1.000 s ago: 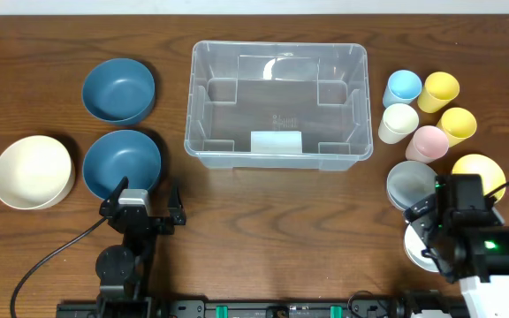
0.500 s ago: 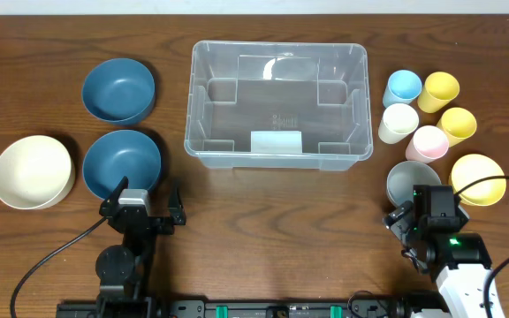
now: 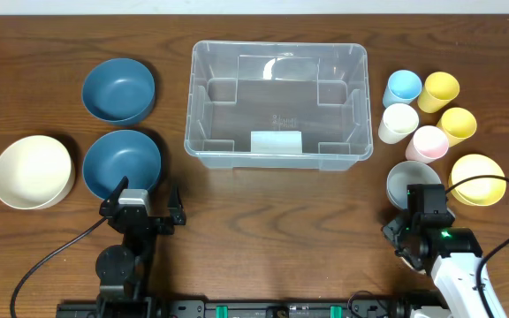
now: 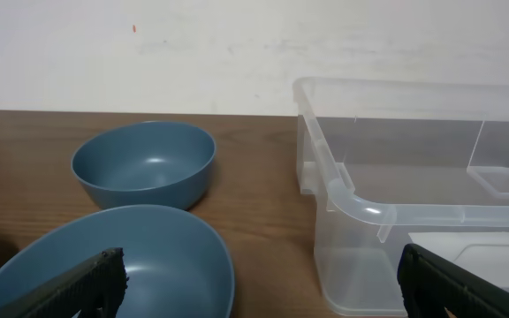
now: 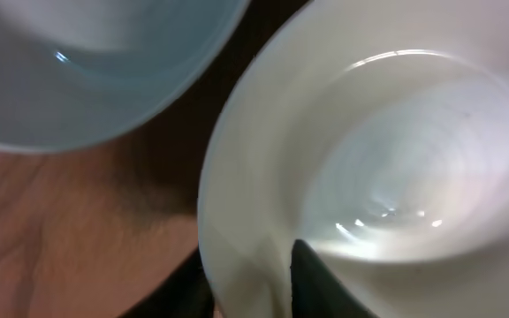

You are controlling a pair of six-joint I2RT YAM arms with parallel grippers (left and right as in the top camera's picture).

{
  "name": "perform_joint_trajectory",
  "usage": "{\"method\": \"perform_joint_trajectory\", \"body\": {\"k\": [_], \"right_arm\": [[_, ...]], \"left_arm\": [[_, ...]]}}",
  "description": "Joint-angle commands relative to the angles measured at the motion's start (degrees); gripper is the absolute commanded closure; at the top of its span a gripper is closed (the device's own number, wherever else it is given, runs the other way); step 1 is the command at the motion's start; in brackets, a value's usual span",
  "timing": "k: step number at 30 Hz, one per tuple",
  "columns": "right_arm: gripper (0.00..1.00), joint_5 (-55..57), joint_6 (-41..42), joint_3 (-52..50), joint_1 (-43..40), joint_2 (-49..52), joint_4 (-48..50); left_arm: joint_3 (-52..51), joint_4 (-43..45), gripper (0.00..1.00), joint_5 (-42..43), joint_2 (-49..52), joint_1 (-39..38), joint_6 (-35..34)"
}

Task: Pack container
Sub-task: 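Move the right gripper to the white bowl and grasp its rim, then carry the white bowl into the clear container with the right gripper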

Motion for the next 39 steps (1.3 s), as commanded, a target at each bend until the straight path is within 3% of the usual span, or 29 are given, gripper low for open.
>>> {"method": "perform_joint_trajectory", "body": {"k": [1,5,16,32,39], "right_arm": [[0.83,-1.4,-0.2,-0.5,-0.2,0.1,0.0],[0.99,-2.1,-2.3,-0.5,-0.2,0.1,0.0],[0.99,-4.6,-8.7,5.1,-0.2,0.0,-2.3],[0.99,-4.2,-24.1,34.2,-0.2,0.0,-27.5],[0.99,-6.3,-31.2,47.7,3.1,1.0,-29.7]], "left_arm": [[-0.9,-2.0,0.02,0.8,-0.3,0.3,0.7],[-0.9,-2.0,0.02,0.8,-0.3,0.3,0.7],[-0.9,-2.0,0.02,0.8,-0.3,0.3,0.7],[-0.9,-2.0,0.02,0.9,-0.3,0.3,0.7],[-0.9,-2.0,0.02,0.8,-0.3,0.3,0.7]]}}
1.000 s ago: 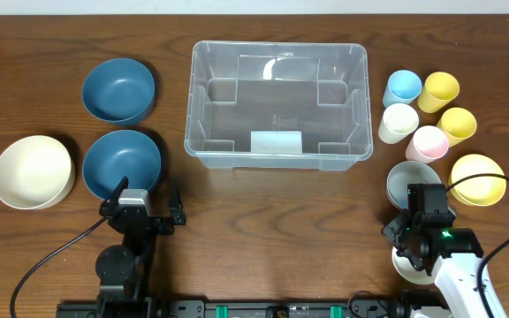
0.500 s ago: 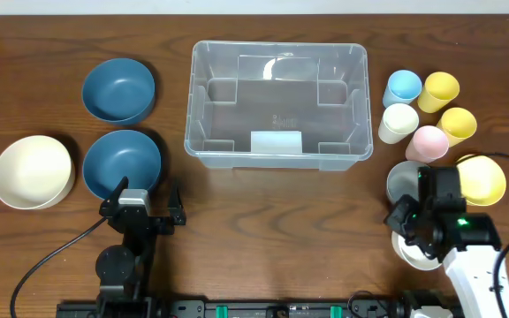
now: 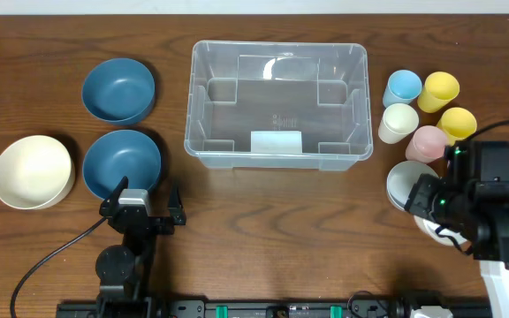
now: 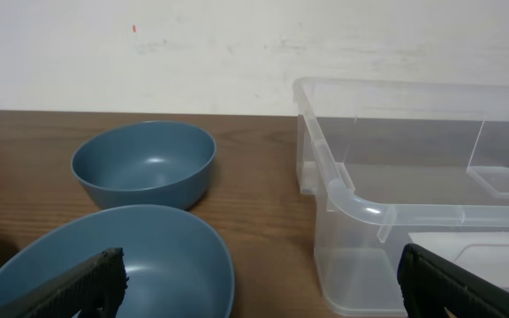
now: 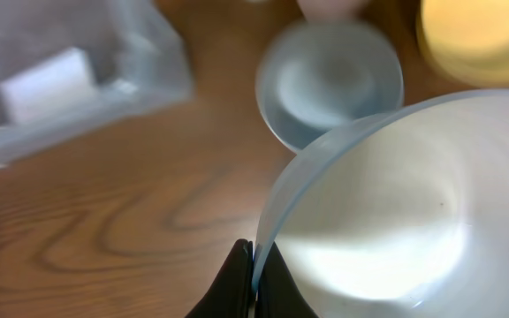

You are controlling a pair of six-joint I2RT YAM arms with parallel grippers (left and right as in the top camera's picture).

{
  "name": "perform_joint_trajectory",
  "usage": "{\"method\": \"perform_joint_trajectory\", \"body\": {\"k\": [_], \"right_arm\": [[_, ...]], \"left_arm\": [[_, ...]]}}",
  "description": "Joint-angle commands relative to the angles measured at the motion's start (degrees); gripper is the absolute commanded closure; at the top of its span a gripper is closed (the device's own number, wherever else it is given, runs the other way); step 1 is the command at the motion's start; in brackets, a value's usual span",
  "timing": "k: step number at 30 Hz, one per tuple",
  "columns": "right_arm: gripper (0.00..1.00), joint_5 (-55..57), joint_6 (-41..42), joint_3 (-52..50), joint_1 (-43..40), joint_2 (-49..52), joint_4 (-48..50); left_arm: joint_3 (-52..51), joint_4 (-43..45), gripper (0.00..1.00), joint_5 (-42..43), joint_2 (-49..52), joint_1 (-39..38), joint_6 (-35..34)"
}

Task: Pack container
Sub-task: 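Carry the white bowl into the clear container with the right gripper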

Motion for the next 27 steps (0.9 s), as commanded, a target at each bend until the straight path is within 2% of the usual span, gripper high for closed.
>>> {"method": "perform_joint_trajectory", "body": {"k": [1,7,11,18,27], "right_arm": [[0.99,-0.9,-5.1,7.7,2.7,1.3,0.3],[0.99,-1.0,-6.6,21.5,9.2,9.1,4.2],[0.99,-0.3,-7.5,26.9,15.8,15.4,11.8],[0.99,4.2,-13.0,27.9,24.5,28.4,27.8],[0.99,11.3,-16.5,27.9,26.4,46.1,34.1]], "left_arm": [[-0.9,-2.1,0.02,0.8,-0.3,0.3,0.7],[-0.9,-2.1,0.02,0.8,-0.3,0.3,0.7],[-0.9,-2.1,0.02,0.8,-0.3,0.3,0.7],[-0.9,-2.1,0.02,0.8,-0.3,0.3,0.7],[-0.9,-2.1,0.02,0.8,-0.3,0.3,0.7]]}}
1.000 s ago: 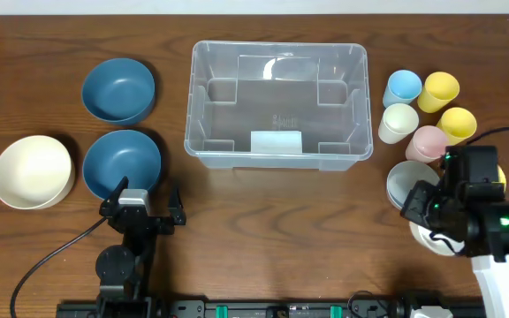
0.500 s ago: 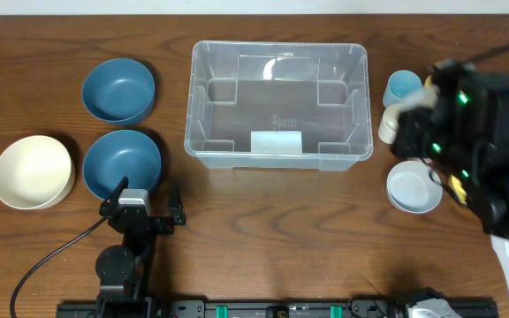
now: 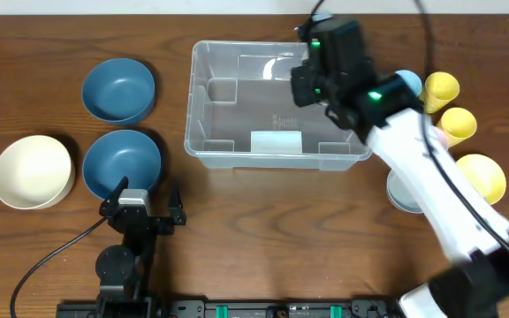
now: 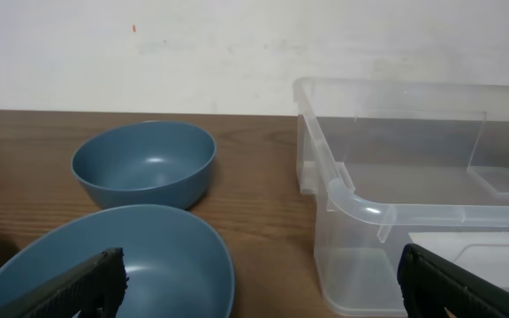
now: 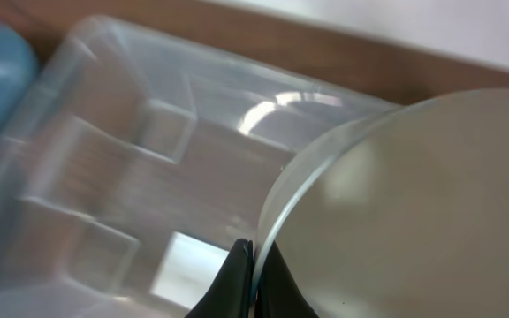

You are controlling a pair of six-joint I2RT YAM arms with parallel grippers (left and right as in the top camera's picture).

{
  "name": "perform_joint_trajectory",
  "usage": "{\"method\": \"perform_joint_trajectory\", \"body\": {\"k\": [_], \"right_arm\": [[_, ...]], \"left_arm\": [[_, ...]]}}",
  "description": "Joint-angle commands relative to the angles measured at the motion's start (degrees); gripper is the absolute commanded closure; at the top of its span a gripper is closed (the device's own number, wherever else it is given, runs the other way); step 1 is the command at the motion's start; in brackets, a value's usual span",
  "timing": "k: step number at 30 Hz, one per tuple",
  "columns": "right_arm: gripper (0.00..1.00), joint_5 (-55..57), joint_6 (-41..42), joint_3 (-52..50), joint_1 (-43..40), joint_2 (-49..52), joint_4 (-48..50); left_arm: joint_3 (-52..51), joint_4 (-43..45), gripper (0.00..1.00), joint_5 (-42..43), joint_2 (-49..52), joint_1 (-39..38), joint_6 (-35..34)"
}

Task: Pack container
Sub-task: 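Carry the white bowl into the clear container with the right gripper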

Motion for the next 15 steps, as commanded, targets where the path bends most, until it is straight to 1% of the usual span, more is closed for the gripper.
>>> {"method": "perform_joint_trajectory", "body": {"k": [1,8,15], "right_arm": [[0.99,5.1,-2.2,0.7,0.3,5.2,1.0],[0.99,6.1,-2.9,0.7,0.2,14.7,4.9],[0.99,9.6,-5.3,0.7,0.2,21.2,10.3]], "left_arm": [[-1.0,-2.0,0.02,0.8,-0.3,0.3,0.7],[-1.0,-2.0,0.02,0.8,-0.3,0.3,0.7],[-1.0,-2.0,0.02,0.8,-0.3,0.3,0.7]]}}
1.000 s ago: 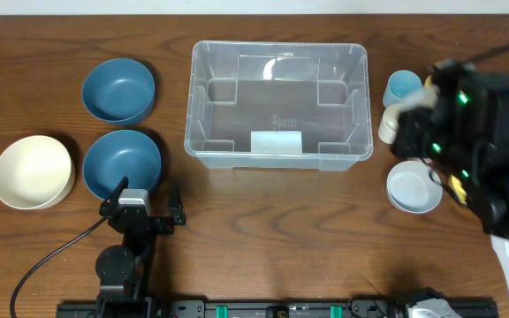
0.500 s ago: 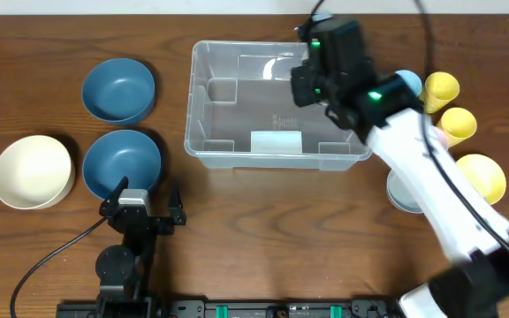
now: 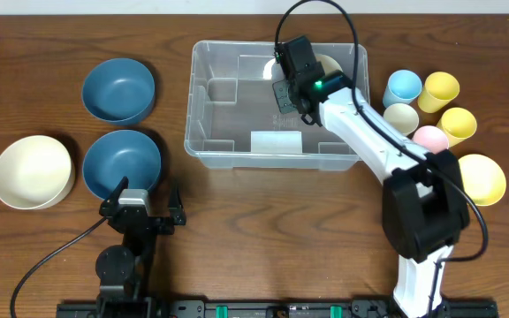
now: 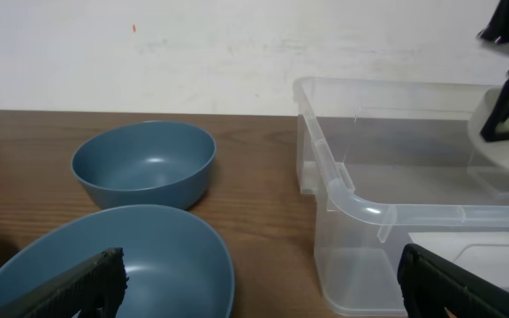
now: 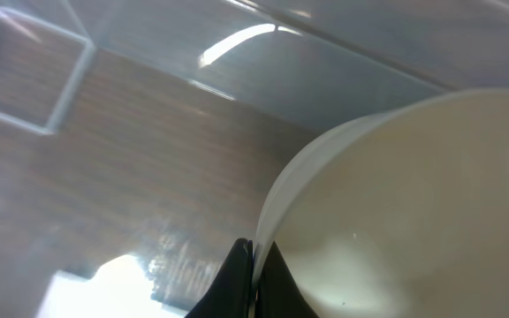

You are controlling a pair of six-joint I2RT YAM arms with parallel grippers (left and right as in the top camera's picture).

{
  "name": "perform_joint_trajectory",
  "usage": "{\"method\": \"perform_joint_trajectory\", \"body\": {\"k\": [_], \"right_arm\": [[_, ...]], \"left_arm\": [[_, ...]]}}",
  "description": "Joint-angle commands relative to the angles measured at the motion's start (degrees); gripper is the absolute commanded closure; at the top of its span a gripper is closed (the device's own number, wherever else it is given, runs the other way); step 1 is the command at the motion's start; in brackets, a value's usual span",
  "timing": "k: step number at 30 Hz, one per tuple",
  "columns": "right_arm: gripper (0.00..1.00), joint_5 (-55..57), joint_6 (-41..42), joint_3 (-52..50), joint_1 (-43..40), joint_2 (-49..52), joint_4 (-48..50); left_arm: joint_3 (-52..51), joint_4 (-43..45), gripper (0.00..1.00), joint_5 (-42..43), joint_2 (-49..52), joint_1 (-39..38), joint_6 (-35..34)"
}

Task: Pack container
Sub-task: 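Carry the white bowl into the clear container with the right gripper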

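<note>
The clear plastic container (image 3: pixel 203 106) stands at the table's back middle. My right gripper (image 3: pixel 288 81) reaches into its back right part, shut on the rim of a white bowl (image 3: pixel 324 63) held tilted over the container floor. In the right wrist view the fingers (image 5: pixel 239 269) pinch the white bowl's (image 5: pixel 414 203) rim. The left wrist view shows that bowl inside the container (image 4: pixel 360 208). My left gripper (image 3: pixel 140 201) rests open near the front edge, just short of a blue bowl (image 3: pixel 121 162), with nothing between its fingers (image 4: pixel 95 274).
A second blue bowl (image 3: pixel 118 89) and a cream bowl (image 3: pixel 32 171) sit at the left. Several coloured cups (image 3: pixel 429 140) and a yellow bowl (image 3: pixel 482 177) stand right of the container. A white label (image 3: pixel 277 141) lies on the container floor.
My right gripper has moved with the white bowl from above the container's back right rim to lower inside it. The left arm has not moved.
My right gripper was down on a white bowl's rim beside the pale grey bowl at the front right. Then it held that bowl lifted above that spot. Then it carried it over the container's back, and now holds it inside. The left arm stayed still.
</note>
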Motion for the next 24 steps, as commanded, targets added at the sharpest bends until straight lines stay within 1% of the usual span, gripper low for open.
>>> {"method": "perform_joint_trajectory", "body": {"k": [1,7,22,23,24], "right_arm": [[0.99,3.8,-3.0,0.7,0.2,2.7,1.6],[0.99,5.6,-5.3,0.7,-0.1,5.2,3.6],[0.99,6.6,-7.1,0.6,-2.2,5.8,2.9],[0.98,6.7,-7.1,0.6,-2.2,5.8,2.8],[0.87,6.7,-7.2,0.6,-2.1,5.8,2.7]], "left_arm": [[-1.0,-2.0,0.02,0.8,-0.3,0.3,0.7],[-1.0,-2.0,0.02,0.9,-0.3,0.3,0.7],[-1.0,-2.0,0.02,0.9,-0.3,0.3,0.7],[-1.0,-2.0,0.02,0.8,-0.3,0.3,0.7],[-1.0,-2.0,0.02,0.9,-0.3,0.3,0.7]]}}
